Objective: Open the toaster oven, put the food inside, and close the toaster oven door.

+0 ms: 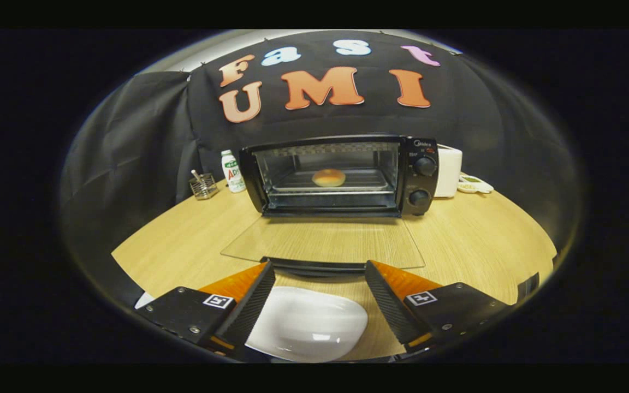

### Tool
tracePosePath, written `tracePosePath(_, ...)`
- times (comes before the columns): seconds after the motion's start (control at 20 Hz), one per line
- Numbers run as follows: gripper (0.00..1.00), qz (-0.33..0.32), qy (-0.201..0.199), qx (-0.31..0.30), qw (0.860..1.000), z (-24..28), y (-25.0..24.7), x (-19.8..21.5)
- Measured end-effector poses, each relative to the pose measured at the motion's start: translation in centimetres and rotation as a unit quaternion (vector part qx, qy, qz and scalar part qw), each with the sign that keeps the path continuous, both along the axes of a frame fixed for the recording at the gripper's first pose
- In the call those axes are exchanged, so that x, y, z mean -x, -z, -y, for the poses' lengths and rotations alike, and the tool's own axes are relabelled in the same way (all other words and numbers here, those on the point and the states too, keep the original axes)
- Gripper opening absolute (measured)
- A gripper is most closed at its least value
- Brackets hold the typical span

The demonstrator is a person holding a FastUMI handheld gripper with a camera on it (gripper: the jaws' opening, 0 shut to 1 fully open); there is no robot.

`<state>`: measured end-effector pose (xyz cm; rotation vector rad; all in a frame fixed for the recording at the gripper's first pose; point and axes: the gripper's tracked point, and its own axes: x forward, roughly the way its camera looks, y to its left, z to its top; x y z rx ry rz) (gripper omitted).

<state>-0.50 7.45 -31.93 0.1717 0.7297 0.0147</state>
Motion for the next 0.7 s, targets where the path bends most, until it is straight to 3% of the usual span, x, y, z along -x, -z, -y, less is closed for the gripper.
tracePosePath(0.35,0.99,-0.046,0.02,-0.013,0.999,0.4,3.3,-0.1)
tracePosePath(0.5,0.99,-0.083,0.006,-0.01,0.996,-0.2,4.2,0.3)
tracePosePath(0.7,0.99,-0.074,-0.021,-0.02,0.997,-1.3,3.1,-0.2)
